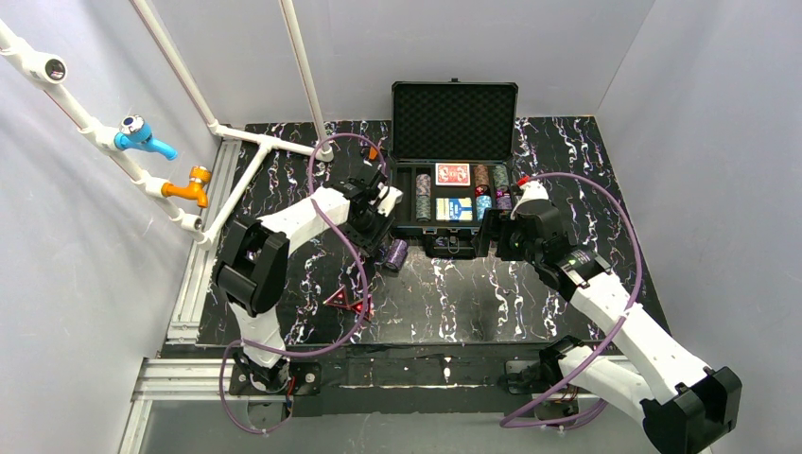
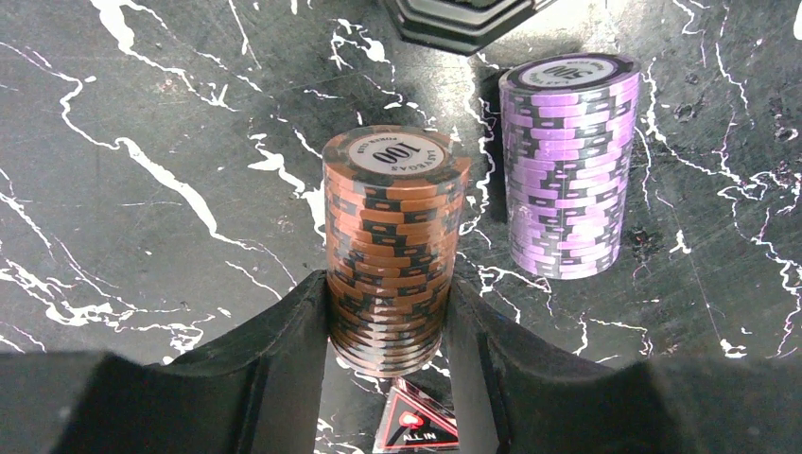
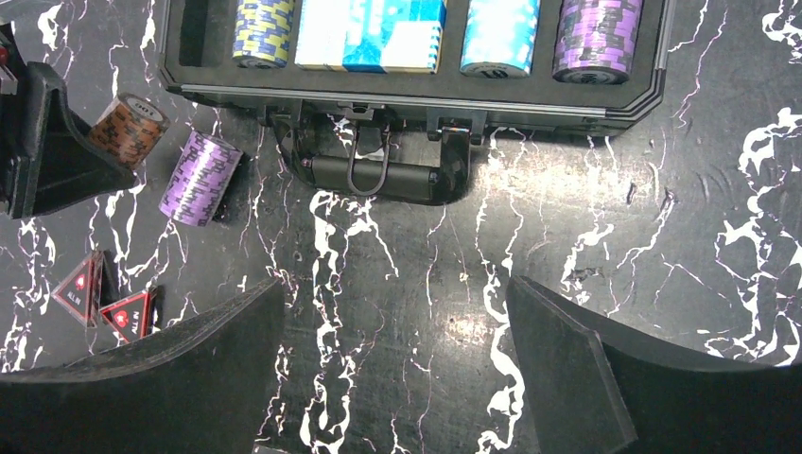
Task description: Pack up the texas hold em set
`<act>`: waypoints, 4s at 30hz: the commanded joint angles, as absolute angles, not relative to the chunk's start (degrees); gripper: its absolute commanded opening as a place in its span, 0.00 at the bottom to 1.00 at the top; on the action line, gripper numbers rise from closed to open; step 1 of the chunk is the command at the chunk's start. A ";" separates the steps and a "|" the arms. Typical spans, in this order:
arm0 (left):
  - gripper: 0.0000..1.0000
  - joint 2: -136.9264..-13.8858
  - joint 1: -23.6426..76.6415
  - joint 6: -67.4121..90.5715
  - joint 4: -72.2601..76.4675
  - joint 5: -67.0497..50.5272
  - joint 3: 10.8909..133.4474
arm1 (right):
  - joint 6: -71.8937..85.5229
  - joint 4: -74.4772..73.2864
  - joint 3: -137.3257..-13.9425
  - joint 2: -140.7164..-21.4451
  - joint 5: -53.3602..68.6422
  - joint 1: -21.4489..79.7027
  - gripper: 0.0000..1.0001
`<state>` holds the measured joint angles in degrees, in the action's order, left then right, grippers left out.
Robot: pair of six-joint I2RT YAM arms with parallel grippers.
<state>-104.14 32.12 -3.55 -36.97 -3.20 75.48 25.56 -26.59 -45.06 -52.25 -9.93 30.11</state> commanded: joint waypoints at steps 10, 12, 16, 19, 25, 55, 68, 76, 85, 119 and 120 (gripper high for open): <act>0.00 -96.83 28.80 -2.38 -37.08 -7.69 76.28 | 26.52 -23.91 -43.55 -51.24 -9.79 30.06 0.94; 0.00 -96.43 28.61 -2.29 -37.02 -8.11 76.29 | 26.62 -23.91 -43.43 -51.14 -9.76 30.06 0.94; 0.00 -95.84 28.13 -1.83 -36.82 -8.82 76.45 | 26.80 -24.08 -43.26 -50.74 -9.83 30.06 0.94; 0.00 -95.68 27.50 -1.20 -37.15 -9.73 77.23 | 26.81 -24.20 -43.16 -50.41 -10.08 30.06 0.94; 0.00 -94.73 26.81 -0.44 -38.28 -11.21 79.97 | 27.05 -23.69 -43.24 -50.34 -10.61 30.06 0.94; 0.00 -116.73 27.76 17.71 -43.86 -8.41 113.16 | 28.38 -22.53 -42.40 -47.40 -14.24 30.06 0.94; 0.00 -125.87 28.47 23.71 -43.24 -5.86 122.70 | 28.25 -23.60 -42.56 -46.35 -13.23 30.04 0.94; 0.00 -128.87 29.15 25.40 -42.29 -4.13 124.81 | 28.19 -24.35 -42.06 -45.47 -13.27 30.02 0.94; 0.01 -131.69 29.44 26.98 -42.34 -0.79 127.51 | 28.15 -24.87 -41.42 -44.58 -13.52 30.05 0.95; 0.32 -124.88 29.83 20.97 -42.04 0.34 120.40 | 28.90 -25.68 -41.05 -43.62 -13.48 29.98 0.95; 0.29 -123.98 29.92 20.32 -41.77 0.38 119.00 | 28.99 -25.47 -40.85 -43.65 -13.31 30.04 0.95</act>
